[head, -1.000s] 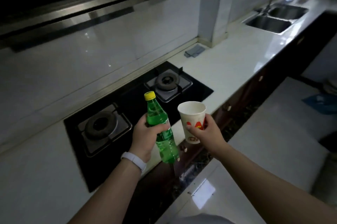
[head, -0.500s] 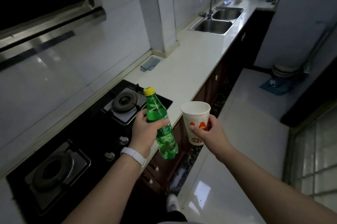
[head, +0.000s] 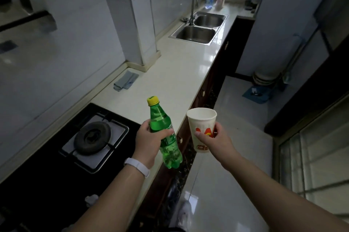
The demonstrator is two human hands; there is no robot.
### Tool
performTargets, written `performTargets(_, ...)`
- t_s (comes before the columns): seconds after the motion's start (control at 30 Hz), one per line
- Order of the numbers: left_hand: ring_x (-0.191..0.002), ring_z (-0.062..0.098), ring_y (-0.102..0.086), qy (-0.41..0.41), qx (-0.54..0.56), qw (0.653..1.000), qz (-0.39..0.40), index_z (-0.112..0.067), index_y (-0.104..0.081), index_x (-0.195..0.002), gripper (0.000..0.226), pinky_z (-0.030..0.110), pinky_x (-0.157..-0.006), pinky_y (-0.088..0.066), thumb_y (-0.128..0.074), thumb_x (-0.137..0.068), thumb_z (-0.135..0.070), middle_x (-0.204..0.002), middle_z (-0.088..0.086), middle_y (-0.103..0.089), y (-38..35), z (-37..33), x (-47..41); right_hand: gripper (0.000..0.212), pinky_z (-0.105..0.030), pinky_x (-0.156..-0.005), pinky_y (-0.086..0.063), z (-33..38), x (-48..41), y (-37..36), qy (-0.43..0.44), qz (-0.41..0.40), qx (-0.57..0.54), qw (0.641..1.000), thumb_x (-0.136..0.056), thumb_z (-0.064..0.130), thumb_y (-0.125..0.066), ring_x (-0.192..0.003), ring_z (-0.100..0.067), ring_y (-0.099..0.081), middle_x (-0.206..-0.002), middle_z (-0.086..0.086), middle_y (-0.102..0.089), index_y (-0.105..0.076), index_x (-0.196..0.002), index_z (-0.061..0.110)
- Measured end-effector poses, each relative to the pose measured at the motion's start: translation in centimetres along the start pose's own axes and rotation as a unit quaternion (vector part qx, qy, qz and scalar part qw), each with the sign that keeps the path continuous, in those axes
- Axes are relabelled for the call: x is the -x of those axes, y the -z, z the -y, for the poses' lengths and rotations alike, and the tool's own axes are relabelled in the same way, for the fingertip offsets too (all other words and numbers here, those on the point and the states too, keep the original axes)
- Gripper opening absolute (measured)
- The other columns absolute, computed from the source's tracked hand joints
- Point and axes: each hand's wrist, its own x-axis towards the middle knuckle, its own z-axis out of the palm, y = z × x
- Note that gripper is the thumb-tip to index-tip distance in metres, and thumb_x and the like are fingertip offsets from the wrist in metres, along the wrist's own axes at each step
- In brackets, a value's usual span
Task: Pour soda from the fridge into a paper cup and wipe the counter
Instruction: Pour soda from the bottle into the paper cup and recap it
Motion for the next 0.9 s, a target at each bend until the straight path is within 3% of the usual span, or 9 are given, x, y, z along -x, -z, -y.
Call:
performTargets(0.17,-0.091,0.031,-0.071,0.007,0.001,0.999,0.037,-0.017,-0.072,-0.096,0.036,0.051,-0.084,-0.058,-0.085,-0.065,-0.003,-0.095,0.008,-0.075,-2.2,-1.4,-6.8,0.052,-0.021,-0.07,-0.049,2.3,-5.4,0.8,-0.001,-0.035,0.004,0.999,-0.081,0.029,-0.078,-0.095,-0.009,-0.063,-0.107,0.007,-0.064,-0.048,-0.124,0.022)
performTargets(0.37,-0.09,0.028,-0.07,0.0,0.0,0.997,0.081,-0.016,-0.073,-0.095,0.033,0.043,-0.081,-0.058,-0.083,-0.068,-0.001,-0.093,0.006,-0.075,-5.3,-3.0,-11.3,0.06,-0.018,-0.066,-0.047,2.7,-9.2,2.7,-0.014,-0.072,0.005,0.997,-0.082,0.03,-0.077,-0.095,-0.007,-0.062,-0.111,0.005,-0.063,-0.047,-0.133,0.02)
performTargets(0.53,-0.091,0.031,-0.069,0.016,-0.003,0.995,0.097,-0.018,-0.074,-0.091,0.031,0.046,-0.083,-0.058,-0.083,-0.068,-0.002,-0.091,0.006,-0.075,-8.0,-3.5,-14.3,0.051,-0.018,-0.065,-0.05,3.3,-12.8,4.5,-0.018,-0.083,-0.003,0.996,-0.083,0.028,-0.076,-0.095,-0.01,-0.064,-0.109,0.003,-0.065,-0.051,-0.126,0.021)
performTargets(0.83,-0.086,0.026,-0.069,0.006,-0.023,0.997,0.069,-0.017,-0.073,-0.093,0.031,0.036,-0.072,-0.057,-0.081,-0.069,0.001,-0.088,0.004,-0.074,-15.8,-3.6,-18.7,0.05,-0.038,-0.084,-0.059,2.6,-21.3,10.1,-0.03,-0.06,-0.032,0.997,-0.08,0.03,-0.079,-0.096,-0.017,-0.069,-0.107,-0.001,-0.07,-0.055,-0.124,0.023)
performTargets(0.9,-0.086,0.025,-0.069,0.009,-0.03,0.998,0.057,-0.018,-0.073,-0.093,0.032,0.037,-0.073,-0.057,-0.082,-0.069,0.0,-0.088,0.003,-0.074,-18.4,-3.6,-20.0,0.047,-0.033,-0.081,-0.059,3.0,-23.9,11.9,-0.028,-0.049,-0.044,0.997,-0.081,0.029,-0.078,-0.096,-0.016,-0.068,-0.108,-0.001,-0.069,-0.055,-0.121,0.023)
